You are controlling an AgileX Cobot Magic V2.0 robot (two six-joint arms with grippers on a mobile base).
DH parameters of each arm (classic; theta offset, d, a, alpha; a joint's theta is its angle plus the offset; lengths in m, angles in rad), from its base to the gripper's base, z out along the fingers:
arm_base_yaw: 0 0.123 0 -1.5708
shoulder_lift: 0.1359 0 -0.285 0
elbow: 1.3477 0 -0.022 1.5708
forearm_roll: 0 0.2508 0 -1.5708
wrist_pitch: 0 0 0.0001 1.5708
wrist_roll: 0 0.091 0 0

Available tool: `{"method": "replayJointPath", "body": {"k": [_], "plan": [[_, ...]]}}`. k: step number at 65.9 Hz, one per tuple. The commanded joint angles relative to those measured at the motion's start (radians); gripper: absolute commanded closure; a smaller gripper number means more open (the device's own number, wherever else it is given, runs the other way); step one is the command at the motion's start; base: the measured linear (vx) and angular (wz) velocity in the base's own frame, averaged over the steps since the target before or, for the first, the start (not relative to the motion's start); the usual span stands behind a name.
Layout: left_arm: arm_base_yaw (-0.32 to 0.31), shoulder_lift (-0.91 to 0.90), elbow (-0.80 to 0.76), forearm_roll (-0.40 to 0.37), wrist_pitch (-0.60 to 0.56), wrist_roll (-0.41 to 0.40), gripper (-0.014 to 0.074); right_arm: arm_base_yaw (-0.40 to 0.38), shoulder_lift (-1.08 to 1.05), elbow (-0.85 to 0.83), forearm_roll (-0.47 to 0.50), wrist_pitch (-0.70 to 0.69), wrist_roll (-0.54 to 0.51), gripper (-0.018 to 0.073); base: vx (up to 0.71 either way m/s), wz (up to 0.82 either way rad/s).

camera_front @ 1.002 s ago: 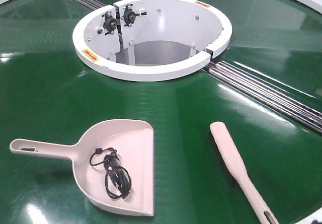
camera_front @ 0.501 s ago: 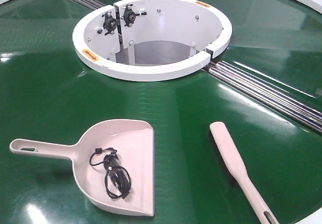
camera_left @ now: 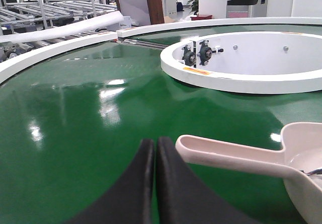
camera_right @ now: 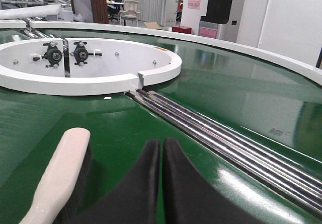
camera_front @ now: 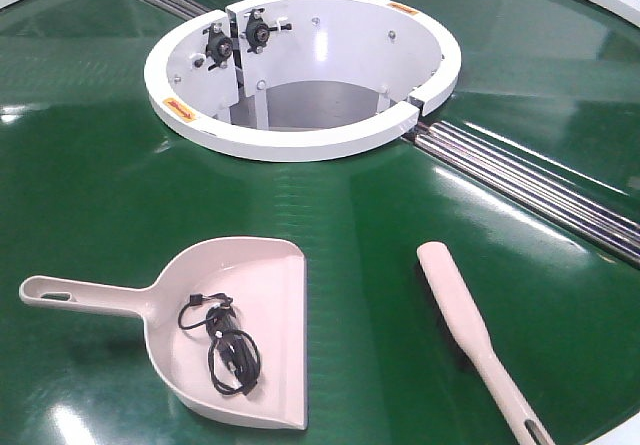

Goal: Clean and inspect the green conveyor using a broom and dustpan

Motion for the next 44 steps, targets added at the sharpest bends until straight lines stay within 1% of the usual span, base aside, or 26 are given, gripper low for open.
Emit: {"method": "replayJointPath", "body": {"k": [1, 44], "plan": [[0.001, -0.014, 0.024, -0.004, -0.075, -0.008, 0.0619, -0.006, -0.010, 0.013, -0.005, -0.067, -0.004, 0.0565, 0.00, 0.00], [0.001, -0.014, 0.024, -0.004, -0.075, -0.008, 0.0619, -0.005, -0.010, 0.013, -0.005, -0.067, -0.004, 0.0565, 0.00, 0.00]]}}
